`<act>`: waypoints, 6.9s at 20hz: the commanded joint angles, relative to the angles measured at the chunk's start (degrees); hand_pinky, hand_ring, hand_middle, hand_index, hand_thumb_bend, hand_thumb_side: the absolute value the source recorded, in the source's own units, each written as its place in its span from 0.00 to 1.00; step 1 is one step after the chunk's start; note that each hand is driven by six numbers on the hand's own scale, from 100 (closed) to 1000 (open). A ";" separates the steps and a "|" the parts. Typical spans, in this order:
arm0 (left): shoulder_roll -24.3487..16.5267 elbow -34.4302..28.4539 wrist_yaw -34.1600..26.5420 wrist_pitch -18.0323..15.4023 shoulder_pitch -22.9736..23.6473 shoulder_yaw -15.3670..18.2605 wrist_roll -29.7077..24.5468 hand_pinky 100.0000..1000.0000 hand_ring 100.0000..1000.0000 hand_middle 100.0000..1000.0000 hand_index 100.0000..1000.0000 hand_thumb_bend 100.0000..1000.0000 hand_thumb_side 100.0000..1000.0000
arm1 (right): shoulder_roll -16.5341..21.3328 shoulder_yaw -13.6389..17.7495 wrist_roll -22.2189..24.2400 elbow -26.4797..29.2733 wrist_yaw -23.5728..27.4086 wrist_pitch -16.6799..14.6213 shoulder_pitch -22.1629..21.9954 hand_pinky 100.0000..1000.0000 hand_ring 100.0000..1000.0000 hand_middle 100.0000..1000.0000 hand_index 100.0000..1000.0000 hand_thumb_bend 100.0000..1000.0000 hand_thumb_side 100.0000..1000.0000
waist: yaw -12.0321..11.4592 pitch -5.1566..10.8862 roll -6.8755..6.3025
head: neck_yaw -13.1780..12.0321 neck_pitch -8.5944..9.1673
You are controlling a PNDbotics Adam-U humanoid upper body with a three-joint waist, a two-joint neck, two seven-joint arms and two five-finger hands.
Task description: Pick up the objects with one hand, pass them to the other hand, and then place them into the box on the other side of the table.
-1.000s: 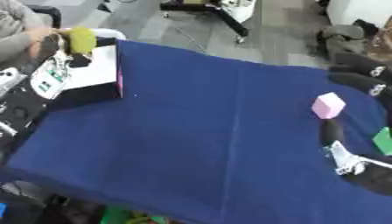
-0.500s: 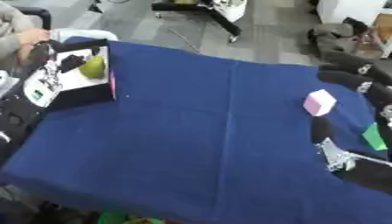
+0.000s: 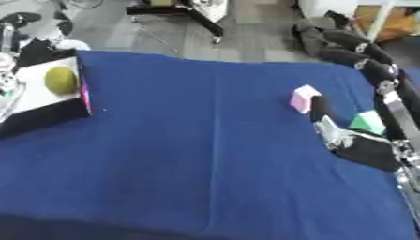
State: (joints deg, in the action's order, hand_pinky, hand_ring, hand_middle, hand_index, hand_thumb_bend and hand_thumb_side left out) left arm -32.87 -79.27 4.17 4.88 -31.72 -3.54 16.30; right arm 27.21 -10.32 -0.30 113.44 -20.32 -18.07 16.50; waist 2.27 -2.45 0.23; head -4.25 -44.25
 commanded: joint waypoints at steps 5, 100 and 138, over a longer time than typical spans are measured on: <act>2.23 -22.22 -8.69 -2.23 3.09 -3.85 -8.68 0.82 0.89 0.74 0.74 0.63 0.58 | 6.47 4.46 -2.32 -1.21 2.00 9.35 -0.02 0.82 0.86 0.91 0.83 0.00 0.54 | -0.56 0.44 -0.15 | 14.21 0.14; 9.78 -26.33 -9.07 -0.07 8.95 -9.30 -19.58 0.82 0.89 0.72 0.72 0.43 0.80 | 7.12 5.34 0.19 -20.25 -5.22 9.37 8.84 0.76 0.78 0.47 0.76 0.00 0.00 | -7.34 -2.58 0.79 | 26.34 0.14; 17.90 -11.14 -29.18 7.41 0.60 -32.14 -42.97 0.80 0.82 0.62 0.75 0.72 0.65 | -13.68 -11.55 9.74 1.15 1.24 -4.91 8.33 0.76 0.76 0.46 0.76 0.00 0.00 | -5.48 -2.06 1.77 | 8.75 0.14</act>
State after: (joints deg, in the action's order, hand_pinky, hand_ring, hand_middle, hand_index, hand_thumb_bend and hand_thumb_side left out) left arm -15.09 -90.33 -23.66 12.62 -30.57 -35.64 -25.50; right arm 13.31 -21.98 9.41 113.37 -19.39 -22.64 24.19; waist -3.19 -5.39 2.09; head 4.26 -44.26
